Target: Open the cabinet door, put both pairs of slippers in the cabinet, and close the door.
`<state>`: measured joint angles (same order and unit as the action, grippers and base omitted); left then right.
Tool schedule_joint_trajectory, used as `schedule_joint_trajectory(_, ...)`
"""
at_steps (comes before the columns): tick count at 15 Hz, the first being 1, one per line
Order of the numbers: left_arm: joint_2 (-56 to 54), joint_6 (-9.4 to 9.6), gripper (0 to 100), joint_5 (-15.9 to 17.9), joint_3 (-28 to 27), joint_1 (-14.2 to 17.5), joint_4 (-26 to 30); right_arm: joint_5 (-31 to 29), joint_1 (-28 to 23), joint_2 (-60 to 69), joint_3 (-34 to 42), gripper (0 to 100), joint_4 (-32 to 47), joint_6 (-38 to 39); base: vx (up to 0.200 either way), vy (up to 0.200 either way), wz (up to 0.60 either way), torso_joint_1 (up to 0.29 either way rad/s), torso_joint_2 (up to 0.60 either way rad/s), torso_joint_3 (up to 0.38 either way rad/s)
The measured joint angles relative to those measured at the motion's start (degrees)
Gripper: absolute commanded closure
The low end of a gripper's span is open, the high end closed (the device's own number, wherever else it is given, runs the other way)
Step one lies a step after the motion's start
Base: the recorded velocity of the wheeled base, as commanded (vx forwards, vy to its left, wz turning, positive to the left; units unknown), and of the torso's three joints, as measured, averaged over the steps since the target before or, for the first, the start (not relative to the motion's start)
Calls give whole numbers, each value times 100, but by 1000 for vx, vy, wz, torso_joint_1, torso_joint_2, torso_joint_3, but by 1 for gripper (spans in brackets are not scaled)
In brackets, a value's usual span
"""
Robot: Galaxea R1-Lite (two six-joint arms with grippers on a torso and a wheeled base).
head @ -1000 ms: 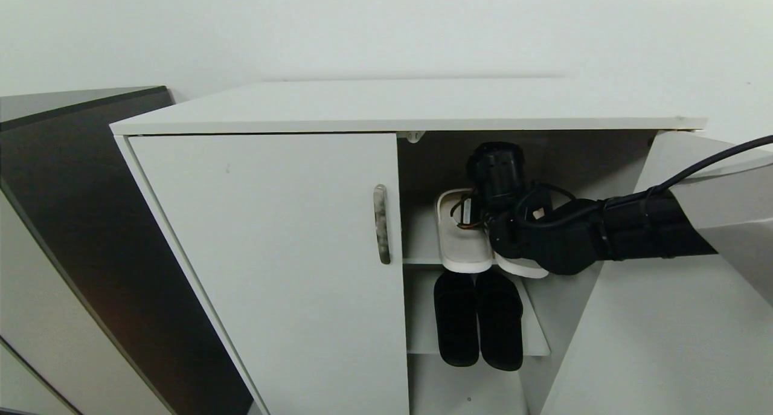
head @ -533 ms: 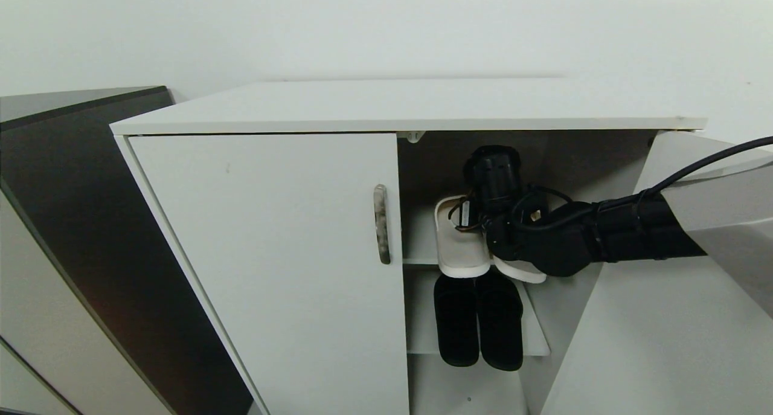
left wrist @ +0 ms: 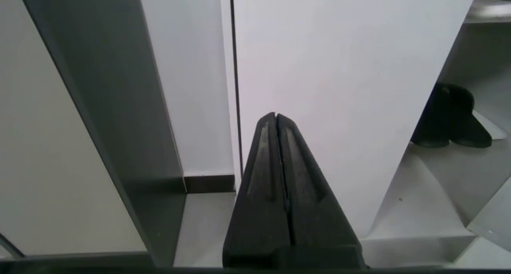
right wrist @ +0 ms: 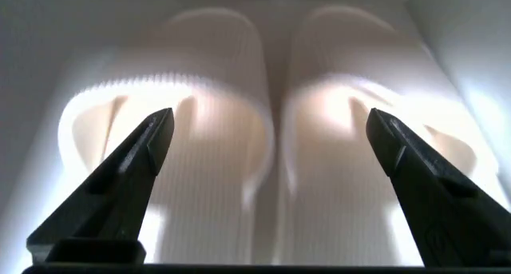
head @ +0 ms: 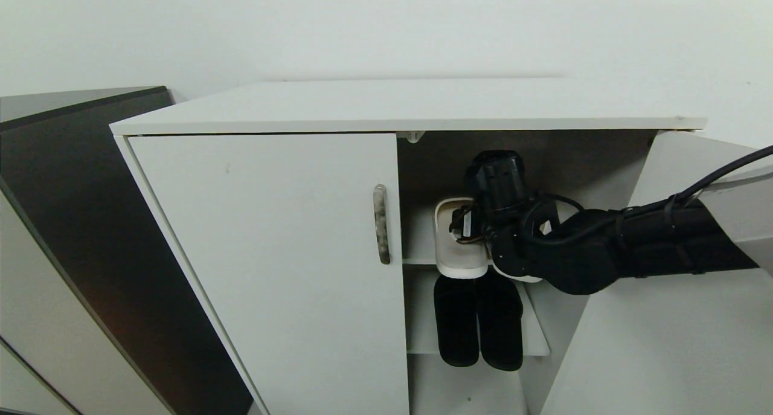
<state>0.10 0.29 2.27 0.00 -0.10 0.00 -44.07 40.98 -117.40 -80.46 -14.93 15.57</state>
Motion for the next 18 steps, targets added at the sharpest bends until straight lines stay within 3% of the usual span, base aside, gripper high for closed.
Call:
schedule_joint_trajectory(3, 0, -5, 100, 2, 0, 0, 0, -319, 377, 478, 670, 0, -149, 77, 0, 0, 0, 0, 0, 0)
schedule_joint_trajectory(4, 0, -9, 100, 2, 0, 0, 0, -336, 518, 662, 974, 100, -215, 123, 0, 0, 0, 0, 0, 0)
schedule_joint_trajectory(10, 0, -11, 100, 0, 0, 0, 0, -232, 1045, 1503, 2564, 100, -909, 441, 0, 0, 0, 0, 0, 0)
schedule_joint_trajectory(15, 0, -11, 100, 0, 0, 0, 0, -232, 1115, 1608, 2812, 100, -1037, 422, 0, 0, 0, 0, 0, 0)
schedule_joint_trajectory(18, 0, -11, 100, 2, 0, 0, 0, -238, 1113, 1604, 2823, 100, -1044, 417, -200, 0, 0, 4, -1, 4)
